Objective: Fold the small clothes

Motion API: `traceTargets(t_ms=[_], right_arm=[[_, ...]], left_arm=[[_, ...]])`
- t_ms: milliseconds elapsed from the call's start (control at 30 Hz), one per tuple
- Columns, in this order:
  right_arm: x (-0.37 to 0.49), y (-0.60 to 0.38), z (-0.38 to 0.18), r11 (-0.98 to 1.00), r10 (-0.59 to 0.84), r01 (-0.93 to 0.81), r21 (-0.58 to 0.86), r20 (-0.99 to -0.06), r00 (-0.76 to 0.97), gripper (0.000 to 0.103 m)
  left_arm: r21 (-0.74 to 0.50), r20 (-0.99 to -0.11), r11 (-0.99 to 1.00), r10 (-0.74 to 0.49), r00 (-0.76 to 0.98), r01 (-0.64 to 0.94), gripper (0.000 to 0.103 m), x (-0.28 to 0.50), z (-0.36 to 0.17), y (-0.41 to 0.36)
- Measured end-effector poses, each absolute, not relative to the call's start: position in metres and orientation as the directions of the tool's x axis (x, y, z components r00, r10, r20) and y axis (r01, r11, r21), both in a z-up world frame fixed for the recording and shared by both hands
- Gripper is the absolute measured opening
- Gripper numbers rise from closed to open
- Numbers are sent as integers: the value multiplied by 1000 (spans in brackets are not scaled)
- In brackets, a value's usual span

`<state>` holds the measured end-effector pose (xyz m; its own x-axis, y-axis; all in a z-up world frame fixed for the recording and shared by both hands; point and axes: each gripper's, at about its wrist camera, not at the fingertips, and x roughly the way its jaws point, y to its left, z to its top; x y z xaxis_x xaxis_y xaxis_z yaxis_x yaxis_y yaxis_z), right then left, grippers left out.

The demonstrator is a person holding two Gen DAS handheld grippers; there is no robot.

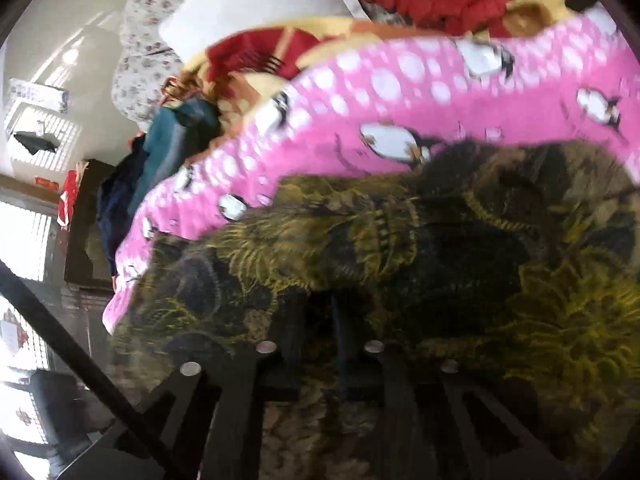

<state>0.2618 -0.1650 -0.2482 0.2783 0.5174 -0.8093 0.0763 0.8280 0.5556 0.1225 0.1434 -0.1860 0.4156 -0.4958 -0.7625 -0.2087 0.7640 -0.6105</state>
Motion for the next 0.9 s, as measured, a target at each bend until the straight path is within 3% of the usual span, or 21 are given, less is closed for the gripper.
traceTargets(t_ms=[200, 367, 500, 567, 633, 667, 800, 900], right_arm=[[258, -190, -232, 783, 575, 81, 616, -768, 281, 10], [237, -241, -230, 716, 614, 165, 679, -723, 316, 13], [224, -275, -227, 627, 666, 201, 753, -652, 362, 13], [226, -284, -227, 565, 708, 206, 799, -598, 376, 21], [235, -285, -230, 537, 730, 215, 815, -577, 365, 39], [243, -281, -232, 530, 746, 209, 822, -569, 346, 41], [282, -245, -254, 535, 802, 184, 825, -564, 196, 41], [296, -246, -280, 422, 850, 265, 867, -480, 217, 41]], left_arm=[[-621, -709, 784, -556, 433, -10, 8, 135, -120, 88], [-556, -703, 800, -598, 385, 227, 8, 143, -79, 5], [-470, -744, 799, -587, 319, 375, 8, 141, -78, -63], [-453, -763, 794, -580, 284, 405, 8, 139, -86, -84], [-450, -774, 789, -578, 257, 419, 8, 134, -95, -94], [-445, -781, 790, -573, 249, 422, 8, 133, -98, -98], [-409, -812, 802, -537, 227, 436, 8, 128, -107, -106], [-398, -822, 801, -528, 214, 446, 8, 130, -113, -114]])
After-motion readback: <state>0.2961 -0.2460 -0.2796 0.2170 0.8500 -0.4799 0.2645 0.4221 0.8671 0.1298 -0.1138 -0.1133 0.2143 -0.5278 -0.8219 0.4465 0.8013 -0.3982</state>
